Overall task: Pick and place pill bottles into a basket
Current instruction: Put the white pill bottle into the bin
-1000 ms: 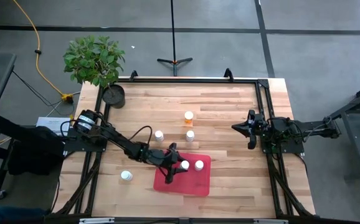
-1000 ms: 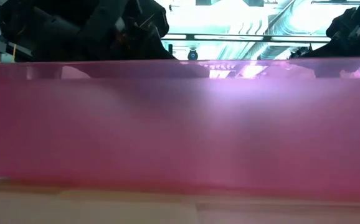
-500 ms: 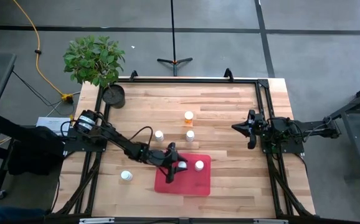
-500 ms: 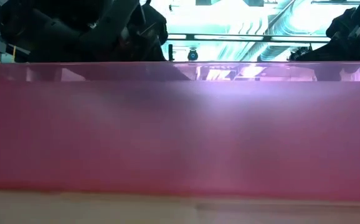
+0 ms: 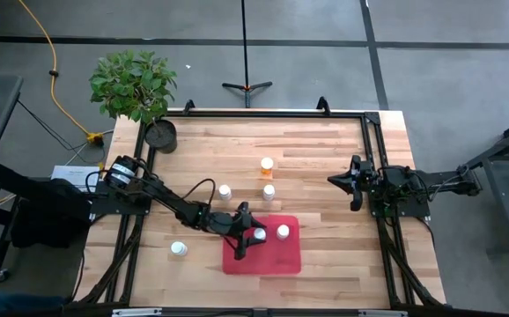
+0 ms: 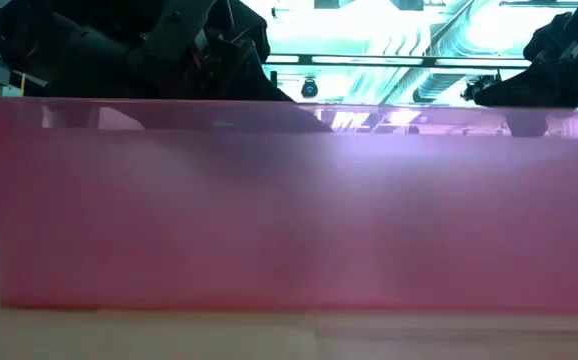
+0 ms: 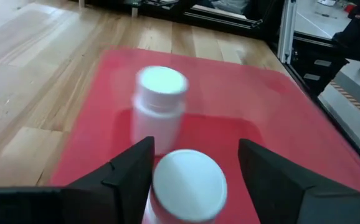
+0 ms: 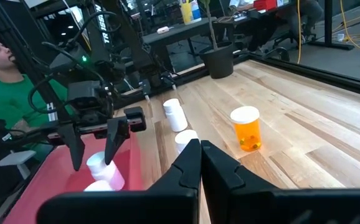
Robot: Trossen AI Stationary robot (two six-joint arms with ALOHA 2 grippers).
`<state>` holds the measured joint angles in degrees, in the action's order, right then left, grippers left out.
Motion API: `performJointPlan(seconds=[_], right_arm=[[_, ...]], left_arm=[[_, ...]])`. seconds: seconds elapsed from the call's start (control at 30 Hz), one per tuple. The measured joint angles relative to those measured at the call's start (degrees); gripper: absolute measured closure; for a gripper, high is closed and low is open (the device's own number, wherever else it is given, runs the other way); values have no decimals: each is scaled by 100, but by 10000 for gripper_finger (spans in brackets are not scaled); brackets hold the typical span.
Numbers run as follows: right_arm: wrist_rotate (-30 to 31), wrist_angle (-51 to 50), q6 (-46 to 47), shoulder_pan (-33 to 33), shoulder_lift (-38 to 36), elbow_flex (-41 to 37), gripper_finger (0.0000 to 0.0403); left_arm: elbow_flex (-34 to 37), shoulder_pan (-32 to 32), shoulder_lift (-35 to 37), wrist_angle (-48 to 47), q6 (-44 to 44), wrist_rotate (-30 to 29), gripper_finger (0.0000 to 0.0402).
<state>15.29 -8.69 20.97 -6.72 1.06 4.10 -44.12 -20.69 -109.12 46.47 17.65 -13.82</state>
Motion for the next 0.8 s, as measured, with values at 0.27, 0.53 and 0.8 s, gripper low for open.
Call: performJointPlan(seconds=[0.27,0.53,0.8], right_arm=[[-2,0,0,0,0,0,403],[-20,-2,-39,-2,0,0,403],[-22,-2,-42,0,0,0,403]], left_arm=[[-9,4,189,10,65,-13,133],[-9,4,514,-4,45,-13,137],[-9,4,1156,-31,43,-22,137]])
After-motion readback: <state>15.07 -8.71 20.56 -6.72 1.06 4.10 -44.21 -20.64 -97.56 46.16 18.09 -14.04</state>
